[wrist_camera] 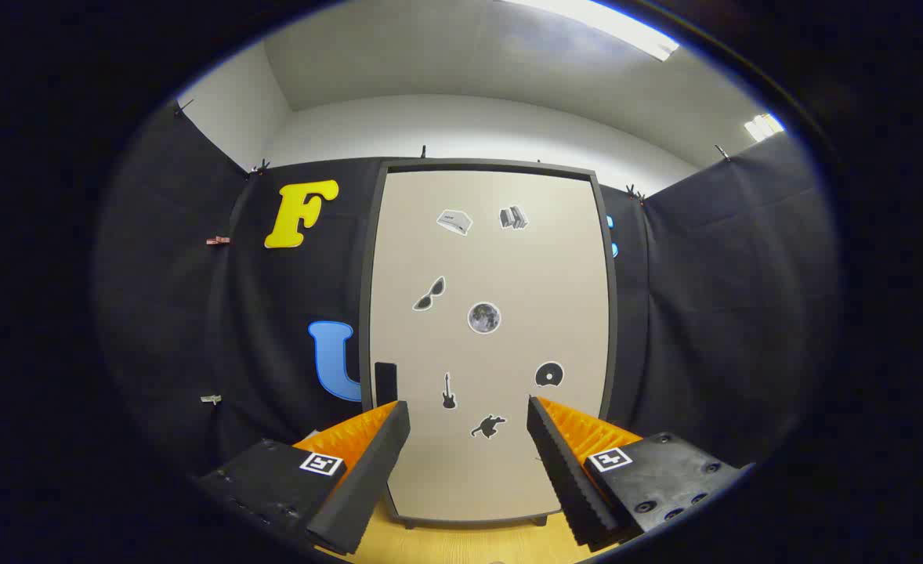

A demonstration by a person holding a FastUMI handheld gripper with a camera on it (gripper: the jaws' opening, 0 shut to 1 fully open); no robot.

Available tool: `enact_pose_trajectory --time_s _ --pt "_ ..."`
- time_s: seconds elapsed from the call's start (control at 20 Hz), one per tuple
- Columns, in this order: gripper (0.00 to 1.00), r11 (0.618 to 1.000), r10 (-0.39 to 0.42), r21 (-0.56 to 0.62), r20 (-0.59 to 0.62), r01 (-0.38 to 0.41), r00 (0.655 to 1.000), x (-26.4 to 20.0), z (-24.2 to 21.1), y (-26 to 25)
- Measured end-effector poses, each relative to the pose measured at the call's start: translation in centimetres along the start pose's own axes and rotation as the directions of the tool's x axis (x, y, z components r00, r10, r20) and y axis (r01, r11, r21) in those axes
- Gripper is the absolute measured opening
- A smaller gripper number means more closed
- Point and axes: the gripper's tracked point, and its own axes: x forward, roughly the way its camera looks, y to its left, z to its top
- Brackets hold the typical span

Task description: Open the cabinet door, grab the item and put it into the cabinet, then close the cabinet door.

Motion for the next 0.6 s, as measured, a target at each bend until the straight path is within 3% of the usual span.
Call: enact_pose_trajectory --time_s 0.6 --pt "0.97 1.0 0.005 -0.01 -0.028 -0.005 1.0 0.9 -1.4 0.1"
